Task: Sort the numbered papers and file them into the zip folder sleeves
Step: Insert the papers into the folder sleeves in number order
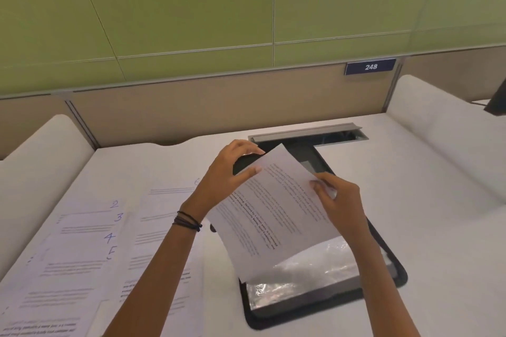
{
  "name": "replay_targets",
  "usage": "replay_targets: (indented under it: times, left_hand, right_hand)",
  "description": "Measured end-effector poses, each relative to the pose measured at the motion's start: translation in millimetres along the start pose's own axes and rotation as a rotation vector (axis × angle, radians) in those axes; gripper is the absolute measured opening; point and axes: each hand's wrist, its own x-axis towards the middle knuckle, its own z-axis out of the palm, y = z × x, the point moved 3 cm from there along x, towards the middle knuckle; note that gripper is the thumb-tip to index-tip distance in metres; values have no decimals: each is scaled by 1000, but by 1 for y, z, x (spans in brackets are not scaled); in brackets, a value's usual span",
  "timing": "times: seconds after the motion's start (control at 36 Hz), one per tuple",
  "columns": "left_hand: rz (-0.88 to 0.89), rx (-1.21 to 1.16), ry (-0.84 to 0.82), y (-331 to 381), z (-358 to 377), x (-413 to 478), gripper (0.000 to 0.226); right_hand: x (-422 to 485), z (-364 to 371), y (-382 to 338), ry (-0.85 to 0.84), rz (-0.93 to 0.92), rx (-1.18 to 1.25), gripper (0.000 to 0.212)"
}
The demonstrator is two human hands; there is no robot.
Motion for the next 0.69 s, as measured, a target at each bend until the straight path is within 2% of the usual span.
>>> replay_targets:
  times: [0.08,0.25,0.42,0.61,0.69]
  left_hand:
    - [-22,3,-20,-10,22,3,30]
    - [-194,12,-58,-41,69,-8,36]
    - [-453,26,-194,-70,119,-31,53]
    - [-596,6,-318,-71,183,-54,57]
    - [-616,50,-363,-63,210,-60,64]
  right_hand:
    - [3,-19,22,12,49,-14,18]
    - [8,-51,60,48,123,-28,35]
    - [11,-76,100,61,188,-105,18]
    - [8,-99,151,67,319,-244,17]
    - [4,-109,170,82,375,-255,24]
